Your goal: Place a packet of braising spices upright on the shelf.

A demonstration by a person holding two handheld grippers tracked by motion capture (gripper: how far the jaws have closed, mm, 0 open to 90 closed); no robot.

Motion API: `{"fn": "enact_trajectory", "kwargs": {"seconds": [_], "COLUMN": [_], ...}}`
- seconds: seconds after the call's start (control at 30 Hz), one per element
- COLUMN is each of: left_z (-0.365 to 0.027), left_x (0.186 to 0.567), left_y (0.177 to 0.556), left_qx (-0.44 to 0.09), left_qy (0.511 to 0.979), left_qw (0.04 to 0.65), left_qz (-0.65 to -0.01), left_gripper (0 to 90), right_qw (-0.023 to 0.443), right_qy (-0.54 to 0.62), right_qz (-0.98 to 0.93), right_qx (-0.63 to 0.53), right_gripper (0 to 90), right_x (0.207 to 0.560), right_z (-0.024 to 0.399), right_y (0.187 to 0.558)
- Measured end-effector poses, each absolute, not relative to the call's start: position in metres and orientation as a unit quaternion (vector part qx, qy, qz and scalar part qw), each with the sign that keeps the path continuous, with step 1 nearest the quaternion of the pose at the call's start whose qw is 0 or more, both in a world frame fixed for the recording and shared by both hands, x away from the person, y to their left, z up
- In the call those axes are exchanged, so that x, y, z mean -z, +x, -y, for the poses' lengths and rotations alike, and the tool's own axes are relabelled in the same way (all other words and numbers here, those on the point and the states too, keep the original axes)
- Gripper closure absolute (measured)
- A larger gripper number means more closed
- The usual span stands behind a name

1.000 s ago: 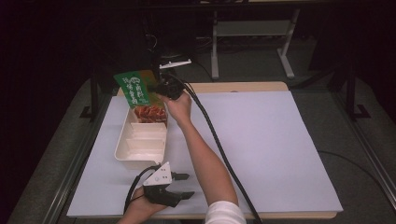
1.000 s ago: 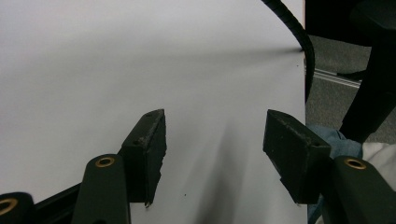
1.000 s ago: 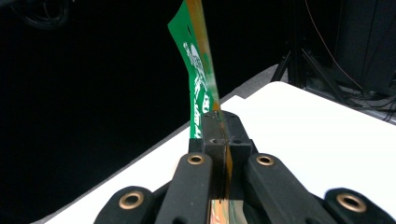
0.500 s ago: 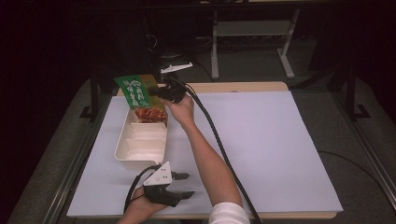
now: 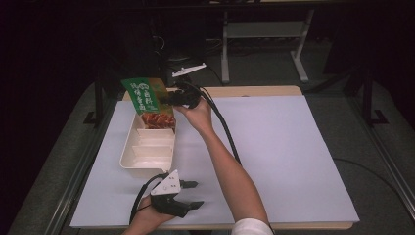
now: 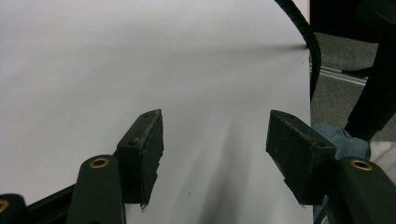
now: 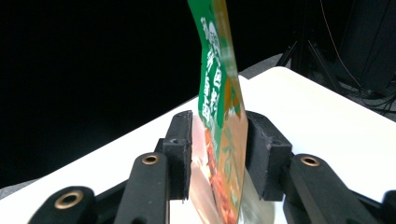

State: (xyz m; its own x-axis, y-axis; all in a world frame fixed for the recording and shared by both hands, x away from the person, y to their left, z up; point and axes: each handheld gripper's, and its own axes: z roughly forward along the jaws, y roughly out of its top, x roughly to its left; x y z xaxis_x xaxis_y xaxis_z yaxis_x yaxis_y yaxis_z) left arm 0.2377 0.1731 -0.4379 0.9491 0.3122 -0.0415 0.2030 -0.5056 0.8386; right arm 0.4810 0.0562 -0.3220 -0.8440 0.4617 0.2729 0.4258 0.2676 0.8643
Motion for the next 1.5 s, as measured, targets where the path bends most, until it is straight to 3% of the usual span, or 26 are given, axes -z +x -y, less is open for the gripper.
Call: {"fn": "enact_trajectory", "kwargs": {"seconds": [0.3, 1.5], "left_z": [-0.172, -0.171], "left_x": [0.438, 0.439], "left_y": [0.236, 0.237], "left_qx": [-0.06, -0.071], "left_qy": [0.869, 0.87], "left_qw": [0.469, 0.463], "left_qz": [-0.145, -0.154], "left_gripper": [35.4, 30.9], "right_qw": [0.012, 0.019], "right_qy": [0.277, 0.308], "right_qz": [-0.797, -0.793], "right_qx": [-0.536, -0.525], "right_gripper": [55.7, 44.6], "right_x": [0.321, 0.322], "right_z": [-0.036, 0.071], "right_y": [0.468, 0.421]}}
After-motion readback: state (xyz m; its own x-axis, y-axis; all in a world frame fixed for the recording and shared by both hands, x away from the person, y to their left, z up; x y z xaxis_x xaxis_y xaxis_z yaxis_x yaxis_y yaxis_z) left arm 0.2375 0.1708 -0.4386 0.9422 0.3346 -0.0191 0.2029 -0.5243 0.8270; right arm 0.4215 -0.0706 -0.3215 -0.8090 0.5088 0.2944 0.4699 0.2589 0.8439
